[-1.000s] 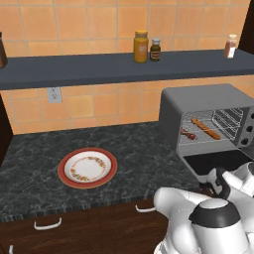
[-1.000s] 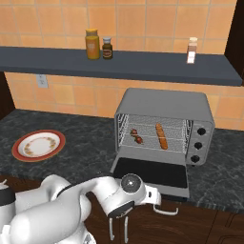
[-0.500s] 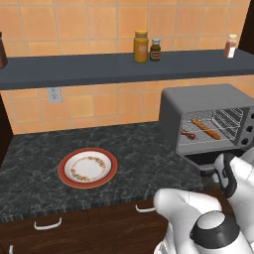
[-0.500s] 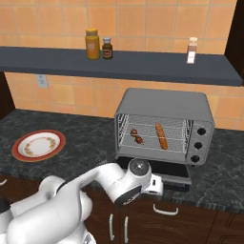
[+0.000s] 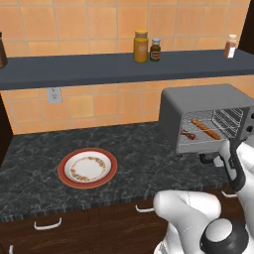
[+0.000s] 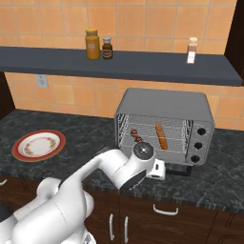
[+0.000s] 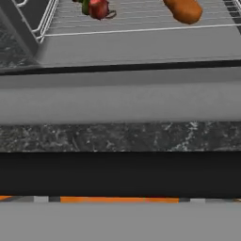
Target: Pick up the kebab skewer and baguette bread, and place them inside the toaster oven. Close the toaster oven door and start by setting the timer.
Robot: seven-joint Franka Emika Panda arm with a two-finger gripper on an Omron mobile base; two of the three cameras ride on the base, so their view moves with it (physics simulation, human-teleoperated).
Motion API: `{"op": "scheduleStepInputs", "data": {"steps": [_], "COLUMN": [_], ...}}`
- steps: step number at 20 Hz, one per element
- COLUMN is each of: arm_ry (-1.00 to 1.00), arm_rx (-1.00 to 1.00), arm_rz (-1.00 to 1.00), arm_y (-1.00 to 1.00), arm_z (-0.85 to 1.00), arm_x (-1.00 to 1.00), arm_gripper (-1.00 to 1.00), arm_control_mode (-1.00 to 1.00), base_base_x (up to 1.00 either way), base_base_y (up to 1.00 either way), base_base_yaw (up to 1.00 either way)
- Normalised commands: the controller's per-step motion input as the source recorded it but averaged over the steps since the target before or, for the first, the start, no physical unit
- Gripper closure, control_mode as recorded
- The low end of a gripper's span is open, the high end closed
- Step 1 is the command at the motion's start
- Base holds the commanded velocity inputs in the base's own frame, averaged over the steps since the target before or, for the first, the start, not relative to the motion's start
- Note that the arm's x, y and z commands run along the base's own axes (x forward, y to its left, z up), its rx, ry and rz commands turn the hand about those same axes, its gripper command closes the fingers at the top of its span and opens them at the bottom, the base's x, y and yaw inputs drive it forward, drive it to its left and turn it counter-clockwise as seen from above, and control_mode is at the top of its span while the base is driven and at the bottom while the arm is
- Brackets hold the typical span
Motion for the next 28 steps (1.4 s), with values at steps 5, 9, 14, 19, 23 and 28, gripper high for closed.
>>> {"op": "scheduleStepInputs", "data": {"steps": [5, 9, 14, 19, 23, 28], "arm_ry": [0.00, 0.00, 0.00, 0.00, 0.00, 0.00], "arm_rx": [0.00, 0.00, 0.00, 0.00, 0.00, 0.00], "arm_rz": [-0.12, -0.09, -0.07, -0.05, -0.05, -0.06], "arm_y": [0.16, 0.09, 0.05, 0.01, 0.03, 0.10], "arm_z": [0.09, 0.06, 0.01, 0.00, -0.06, -0.15], "arm_x": [0.94, 0.98, 0.83, 0.46, 0.47, 0.60], "arm_gripper": [-1.00, -1.00, -1.00, -1.00, -1.00, -1.00], "arm_control_mode": [-1.00, -1.00, -1.00, -1.00, -1.00, -1.00], "base_base_x": [0.00, 0.00, 0.00, 0.00, 0.00, 0.00], "base_base_y": [0.00, 0.00, 0.00, 0.00, 0.00, 0.00], "base_base_yaw": [0.00, 0.00, 0.00, 0.00, 0.00, 0.00]}}
